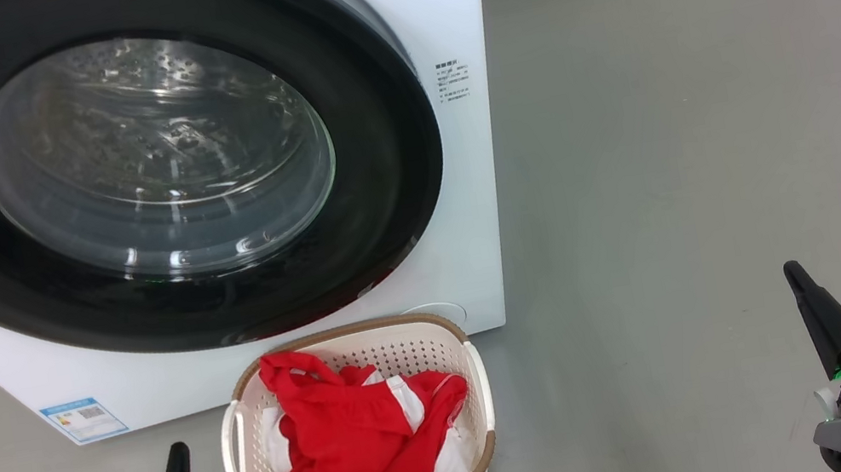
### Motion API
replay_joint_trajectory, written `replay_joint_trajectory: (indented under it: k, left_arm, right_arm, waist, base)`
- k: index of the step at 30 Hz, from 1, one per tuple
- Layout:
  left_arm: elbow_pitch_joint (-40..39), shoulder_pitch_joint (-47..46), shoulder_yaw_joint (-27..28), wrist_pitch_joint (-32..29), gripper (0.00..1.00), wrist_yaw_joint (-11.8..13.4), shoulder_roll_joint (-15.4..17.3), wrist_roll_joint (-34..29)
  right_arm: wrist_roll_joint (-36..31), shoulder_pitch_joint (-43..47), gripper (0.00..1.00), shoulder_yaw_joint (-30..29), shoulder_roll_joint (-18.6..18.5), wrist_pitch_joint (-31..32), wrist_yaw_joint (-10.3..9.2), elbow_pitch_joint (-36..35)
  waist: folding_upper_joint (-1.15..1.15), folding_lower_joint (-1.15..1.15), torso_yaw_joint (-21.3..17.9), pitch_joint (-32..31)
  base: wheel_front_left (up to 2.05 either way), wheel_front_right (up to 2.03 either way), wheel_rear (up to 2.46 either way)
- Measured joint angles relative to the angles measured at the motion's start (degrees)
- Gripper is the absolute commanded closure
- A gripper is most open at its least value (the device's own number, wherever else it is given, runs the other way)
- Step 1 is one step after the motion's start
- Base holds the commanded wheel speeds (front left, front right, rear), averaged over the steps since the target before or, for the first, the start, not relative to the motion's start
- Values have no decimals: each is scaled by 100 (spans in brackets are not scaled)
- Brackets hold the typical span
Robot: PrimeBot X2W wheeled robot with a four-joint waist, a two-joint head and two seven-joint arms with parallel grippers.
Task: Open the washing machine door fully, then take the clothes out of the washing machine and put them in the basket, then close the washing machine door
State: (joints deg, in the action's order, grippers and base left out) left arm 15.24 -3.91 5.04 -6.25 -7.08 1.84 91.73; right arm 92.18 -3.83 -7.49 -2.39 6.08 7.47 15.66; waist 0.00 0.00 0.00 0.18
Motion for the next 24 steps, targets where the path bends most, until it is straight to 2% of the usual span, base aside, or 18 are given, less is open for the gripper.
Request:
replay_joint_trajectory:
  k: [24]
  left_arm:
    - [0, 0, -1, -3, 100, 0, 0, 1]
  right_arm:
    - [0, 0, 100, 0, 0, 0, 0, 0]
  waist:
    - [0, 0, 0, 0]
  base:
    - [0, 0, 0]
